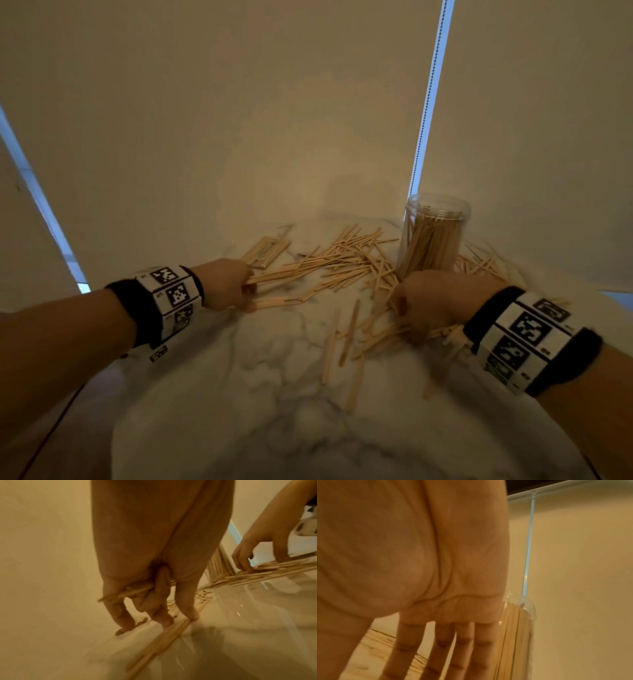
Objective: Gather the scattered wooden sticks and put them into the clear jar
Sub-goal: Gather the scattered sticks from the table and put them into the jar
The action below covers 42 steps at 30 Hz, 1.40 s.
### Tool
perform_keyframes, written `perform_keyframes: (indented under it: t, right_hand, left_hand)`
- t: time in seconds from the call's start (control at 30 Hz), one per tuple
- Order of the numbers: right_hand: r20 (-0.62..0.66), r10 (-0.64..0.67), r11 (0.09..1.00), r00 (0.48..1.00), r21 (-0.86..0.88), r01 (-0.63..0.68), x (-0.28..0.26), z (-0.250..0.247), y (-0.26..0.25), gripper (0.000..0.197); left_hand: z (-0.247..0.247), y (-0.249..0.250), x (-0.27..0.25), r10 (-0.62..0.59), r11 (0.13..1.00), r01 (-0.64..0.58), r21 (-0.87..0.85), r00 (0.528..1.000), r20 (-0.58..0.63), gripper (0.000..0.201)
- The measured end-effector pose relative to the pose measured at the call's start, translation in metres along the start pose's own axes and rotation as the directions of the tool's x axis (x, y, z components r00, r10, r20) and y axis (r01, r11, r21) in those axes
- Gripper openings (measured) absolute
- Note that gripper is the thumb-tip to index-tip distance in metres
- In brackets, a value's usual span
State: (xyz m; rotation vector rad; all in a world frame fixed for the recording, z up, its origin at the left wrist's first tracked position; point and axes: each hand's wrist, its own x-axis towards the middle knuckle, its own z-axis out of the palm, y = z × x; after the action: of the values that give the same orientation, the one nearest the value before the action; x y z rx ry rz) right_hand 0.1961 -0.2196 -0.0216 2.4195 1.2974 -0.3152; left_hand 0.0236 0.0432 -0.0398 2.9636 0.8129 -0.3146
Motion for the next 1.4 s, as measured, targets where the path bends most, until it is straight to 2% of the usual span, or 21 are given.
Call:
perform_keyframes:
  t: [0.13,0.27,0.33,0.5,0.63,0.73,0.83,0.97,1.1,1.27,1.4]
  right_hand:
    - [-0.050,-0.066,0.997,0.997,-0.033,0.065,-0.003,0.002,0.002,0.029]
    - [-0.108,-0.132,0.991,0.985,-0.015,0.131,-0.006,0.007,0.002,0.015]
    - [-0.116,-0.157,0.988,0.981,-0.028,0.155,-0.009,0.009,0.001,0.016]
    - [-0.125,-0.225,0.970,0.966,-0.127,0.209,-0.014,0.013,-0.004,0.022]
    - [-0.180,-0.258,0.964,0.949,-0.105,0.243,-0.018,0.020,0.000,0.016]
    - [-0.219,-0.267,0.963,0.938,-0.044,0.264,-0.022,0.023,0.002,0.015]
    - [-0.209,-0.282,0.959,0.936,-0.065,0.274,-0.024,0.026,0.000,0.014]
    - [-0.203,-0.298,0.954,0.933,-0.088,0.286,-0.024,0.027,-0.001,0.024]
    - [-0.226,-0.305,0.952,0.925,-0.079,0.294,-0.029,0.026,-0.002,0.020]
    - [-0.356,-0.261,0.954,0.897,0.047,0.296,-0.031,0.027,0.005,0.017]
    - [-0.461,-0.222,0.935,0.859,0.149,0.321,-0.035,0.016,0.013,0.019]
  left_hand:
    - [0.004,0.018,0.002,0.044,0.998,-0.042,0.054,0.999,-0.031,0.024]
    - [0.001,0.037,0.002,0.101,0.995,-0.100,-0.026,0.994,0.039,0.026]
    - [0.003,0.052,0.000,0.142,0.989,-0.138,-0.054,0.988,0.065,0.024]
    - [0.007,0.085,-0.002,0.161,0.986,-0.165,0.023,0.980,0.117,0.042]
    - [0.010,0.099,-0.006,0.150,0.986,-0.156,0.057,0.984,0.092,0.032]
    - [0.014,0.105,-0.009,0.142,0.986,-0.144,0.083,0.989,0.035,0.038]
    - [0.014,0.110,-0.012,0.135,0.985,-0.138,0.102,0.990,0.037,0.035]
    - [0.009,0.115,-0.015,0.137,0.984,-0.141,0.108,0.989,0.048,0.028]
    - [0.007,0.112,-0.011,0.116,0.993,-0.117,0.035,0.993,0.009,0.035]
    - [0.000,0.105,-0.005,0.114,0.976,-0.114,-0.187,0.993,-0.012,0.033]
    - [-0.002,0.119,-0.010,0.135,0.966,-0.145,-0.215,0.989,-0.059,0.034]
